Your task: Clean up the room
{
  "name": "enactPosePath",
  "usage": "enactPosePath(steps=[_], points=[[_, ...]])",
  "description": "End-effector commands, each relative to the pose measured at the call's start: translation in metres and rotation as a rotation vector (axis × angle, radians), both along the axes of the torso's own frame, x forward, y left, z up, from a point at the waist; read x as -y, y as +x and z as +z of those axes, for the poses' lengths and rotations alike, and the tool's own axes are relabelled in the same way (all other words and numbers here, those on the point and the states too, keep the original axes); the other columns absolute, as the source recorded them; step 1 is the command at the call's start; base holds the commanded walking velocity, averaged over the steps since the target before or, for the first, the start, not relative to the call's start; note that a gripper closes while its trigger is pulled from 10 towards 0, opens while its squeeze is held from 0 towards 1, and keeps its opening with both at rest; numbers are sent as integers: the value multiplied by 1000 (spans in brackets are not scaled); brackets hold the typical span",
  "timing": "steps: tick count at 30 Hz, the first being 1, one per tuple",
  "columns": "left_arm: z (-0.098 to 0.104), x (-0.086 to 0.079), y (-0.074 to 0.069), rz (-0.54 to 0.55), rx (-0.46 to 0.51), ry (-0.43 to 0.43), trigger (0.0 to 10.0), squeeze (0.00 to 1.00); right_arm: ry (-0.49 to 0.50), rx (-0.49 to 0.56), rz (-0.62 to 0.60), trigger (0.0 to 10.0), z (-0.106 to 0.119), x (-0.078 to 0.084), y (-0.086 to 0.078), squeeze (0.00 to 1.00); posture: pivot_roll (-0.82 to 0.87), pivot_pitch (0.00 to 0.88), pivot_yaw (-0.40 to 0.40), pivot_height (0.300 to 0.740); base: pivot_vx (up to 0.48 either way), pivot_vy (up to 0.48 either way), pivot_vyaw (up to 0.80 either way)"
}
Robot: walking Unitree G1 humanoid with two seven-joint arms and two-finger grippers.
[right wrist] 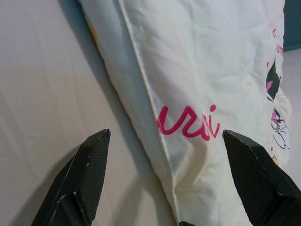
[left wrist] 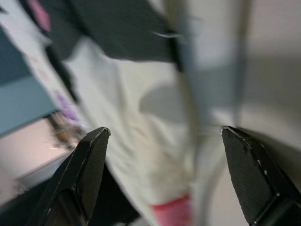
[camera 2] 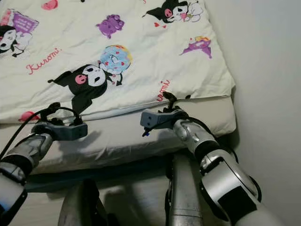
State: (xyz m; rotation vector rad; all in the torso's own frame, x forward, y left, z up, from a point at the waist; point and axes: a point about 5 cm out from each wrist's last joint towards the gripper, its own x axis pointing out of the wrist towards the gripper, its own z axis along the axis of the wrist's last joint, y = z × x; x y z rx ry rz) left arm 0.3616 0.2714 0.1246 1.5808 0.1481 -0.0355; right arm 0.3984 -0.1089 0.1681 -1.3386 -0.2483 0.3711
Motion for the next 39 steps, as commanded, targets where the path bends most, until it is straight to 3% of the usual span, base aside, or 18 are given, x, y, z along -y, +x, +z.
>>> enactPosePath(steps=[1,3,8,13,15,22,30,38,39], points=[[-26,-7,-15,26,-137,-42,10000,0,-4,-11,26,10000,-4,-5,-2,0,-201,497,6,456,0,0,0],[-36,-13,-23,43,-227,-30,10000,0,2,-9,28,10000,-2,-6,-2,0,-203,492,5,456,0,0,0],[-34,-15,-22,39,-245,47,10000,0,5,1,39,10000,2,-6,-1,0,-214,491,1,456,0,0,0],[-26,-14,-16,41,-200,119,10000,0,9,6,47,10000,3,-6,-1,0,-244,496,4,456,0,0,0],[-16,-13,-9,43,-140,169,10000,0,11,9,63,10000,3,-7,-2,0,-266,487,2,456,0,0,0],[1,-14,-2,58,-39,232,10000,0,19,23,94,10000,6,-7,-3,0,-294,479,-7,456,0,0,0],[21,-8,10,74,49,214,10000,0,22,29,106,10000,9,-8,-4,0,-291,479,-2,456,0,0,0],[25,-11,10,115,53,168,10000,0,22,32,104,10000,10,-7,-3,0,-282,475,0,456,0,0,0],[24,-13,10,126,30,144,0,0,22,32,102,10000,10,-6,-3,0,-281,478,0,456,0,0,0]])
